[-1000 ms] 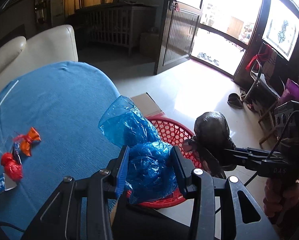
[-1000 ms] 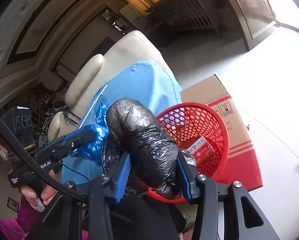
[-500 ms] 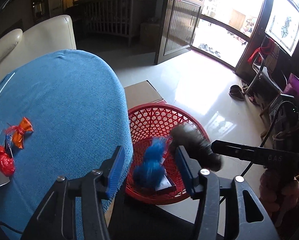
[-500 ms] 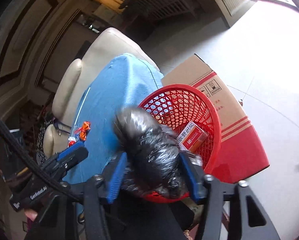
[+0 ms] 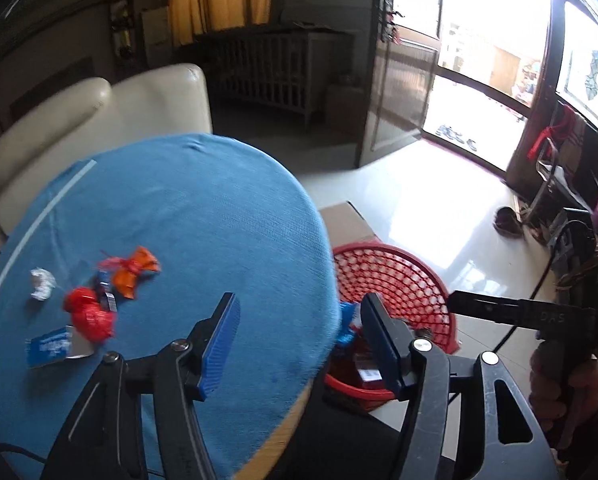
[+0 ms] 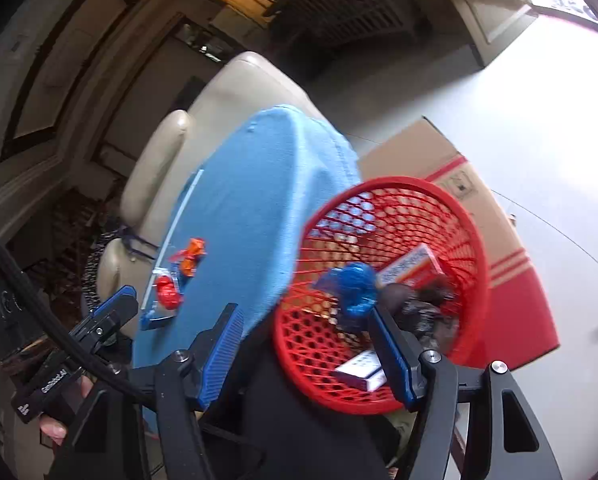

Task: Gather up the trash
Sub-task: 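Grasp the red plastic bag with the right tool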

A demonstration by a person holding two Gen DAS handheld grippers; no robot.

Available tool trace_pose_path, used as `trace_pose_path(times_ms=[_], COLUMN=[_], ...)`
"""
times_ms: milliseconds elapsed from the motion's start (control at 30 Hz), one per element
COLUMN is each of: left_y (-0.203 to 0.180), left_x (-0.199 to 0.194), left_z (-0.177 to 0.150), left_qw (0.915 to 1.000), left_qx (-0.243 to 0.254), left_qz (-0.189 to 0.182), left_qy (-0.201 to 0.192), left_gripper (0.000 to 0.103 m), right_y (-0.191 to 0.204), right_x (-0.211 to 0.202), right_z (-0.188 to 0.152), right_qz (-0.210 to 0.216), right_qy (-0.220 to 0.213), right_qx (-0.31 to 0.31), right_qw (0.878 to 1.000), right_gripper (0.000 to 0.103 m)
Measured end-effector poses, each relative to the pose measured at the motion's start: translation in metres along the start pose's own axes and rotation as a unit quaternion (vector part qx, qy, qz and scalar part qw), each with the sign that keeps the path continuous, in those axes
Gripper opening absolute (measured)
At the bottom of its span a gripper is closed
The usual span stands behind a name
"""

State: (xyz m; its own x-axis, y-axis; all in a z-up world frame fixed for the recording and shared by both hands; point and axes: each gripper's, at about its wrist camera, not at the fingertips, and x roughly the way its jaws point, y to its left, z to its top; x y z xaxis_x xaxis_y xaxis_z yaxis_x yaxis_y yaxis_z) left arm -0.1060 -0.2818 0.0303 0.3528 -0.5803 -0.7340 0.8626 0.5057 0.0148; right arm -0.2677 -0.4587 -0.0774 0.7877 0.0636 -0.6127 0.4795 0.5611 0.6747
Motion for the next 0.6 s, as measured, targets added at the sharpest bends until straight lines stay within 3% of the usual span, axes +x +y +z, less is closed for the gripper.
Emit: trace_pose_path(times_ms=[233, 600], left_y=[0.044, 0.13], left_x=[-0.036, -0.061], left_z=[-0.001, -0.043], left_qw=[0.9967, 0.9826], left_qx=[-0.04, -0.137], left_qz=[0.058, 0.121], left_qy=[-0.039, -0.032], left_gripper=[0.072, 0.072], right_y=[0.034, 0.072], right_x=[0.005, 0.015], right_z=[0.0, -0.002], right_qz=[0.024, 0.056], right_qy=[0.005, 0.027], right_qx=[-0.037, -0.071], right_qw=[0.999, 0.996], right_gripper=[0.069, 0.069])
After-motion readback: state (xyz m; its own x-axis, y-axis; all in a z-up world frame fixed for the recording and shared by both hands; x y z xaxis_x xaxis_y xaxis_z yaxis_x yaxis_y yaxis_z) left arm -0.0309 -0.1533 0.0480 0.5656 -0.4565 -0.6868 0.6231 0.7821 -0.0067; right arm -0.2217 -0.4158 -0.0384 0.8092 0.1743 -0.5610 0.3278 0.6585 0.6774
